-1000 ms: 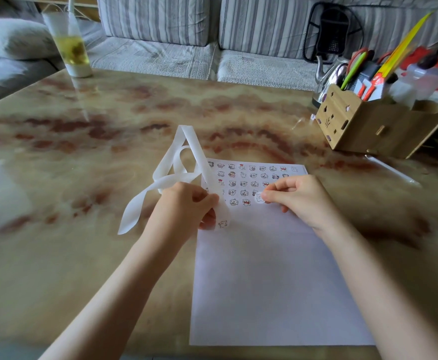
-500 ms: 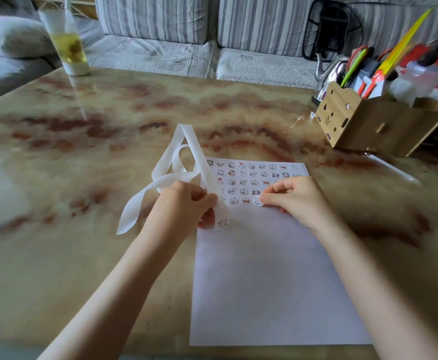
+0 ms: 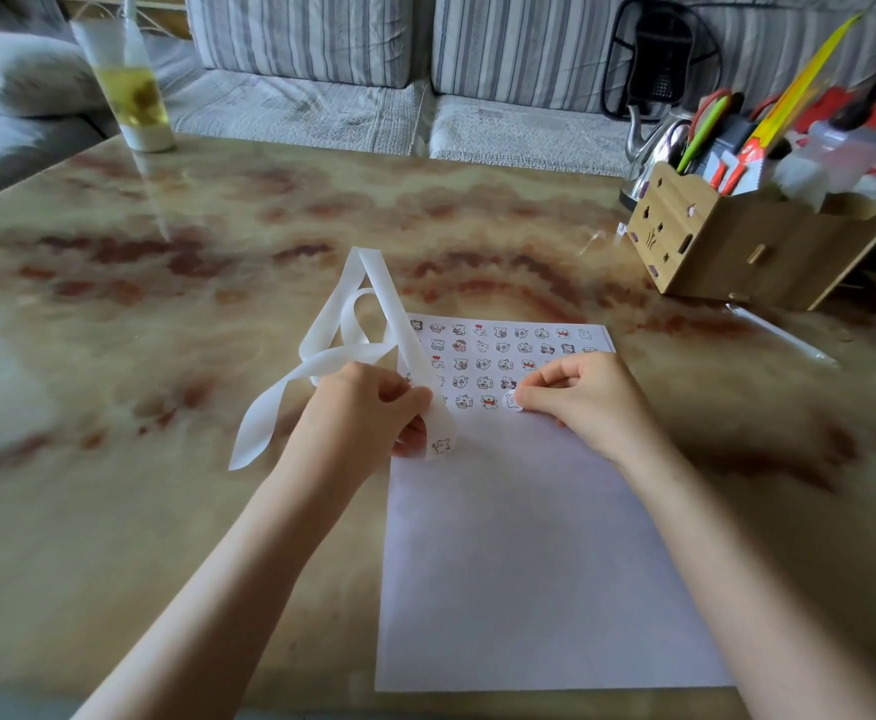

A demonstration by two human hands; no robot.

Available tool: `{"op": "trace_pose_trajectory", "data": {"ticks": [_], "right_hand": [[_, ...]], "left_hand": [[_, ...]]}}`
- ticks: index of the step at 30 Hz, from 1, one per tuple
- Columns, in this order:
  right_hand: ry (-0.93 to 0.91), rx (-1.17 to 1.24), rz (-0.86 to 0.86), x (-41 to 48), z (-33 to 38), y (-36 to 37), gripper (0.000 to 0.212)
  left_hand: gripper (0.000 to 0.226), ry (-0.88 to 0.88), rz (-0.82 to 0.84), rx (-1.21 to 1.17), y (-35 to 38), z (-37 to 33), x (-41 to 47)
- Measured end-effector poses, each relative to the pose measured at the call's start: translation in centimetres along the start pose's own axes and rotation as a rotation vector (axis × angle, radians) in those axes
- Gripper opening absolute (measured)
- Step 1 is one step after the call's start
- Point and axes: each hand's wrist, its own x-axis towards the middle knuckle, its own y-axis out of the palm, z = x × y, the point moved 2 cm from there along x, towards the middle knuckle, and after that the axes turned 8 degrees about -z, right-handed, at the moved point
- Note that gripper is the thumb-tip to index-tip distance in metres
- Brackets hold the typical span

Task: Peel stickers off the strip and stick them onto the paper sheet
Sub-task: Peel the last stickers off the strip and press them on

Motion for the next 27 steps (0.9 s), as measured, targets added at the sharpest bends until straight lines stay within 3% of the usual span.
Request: {"op": "trace_pose_trajectory", "data": {"ticks": [15, 27], "right_hand": [[-0.082, -0.118, -0.077, 0.0, -0.5, 0.5, 0.007], [-0.136, -0.076, 0.009, 0.9, -1.4, 0.2, 0.020]], "left_hand": [[0.022, 0.012, 0.003, 0.009, -0.1, -0.2, -0.2], [0.022, 0.018, -0.002, 0.036, -0.2, -0.1, -0.2]]}}
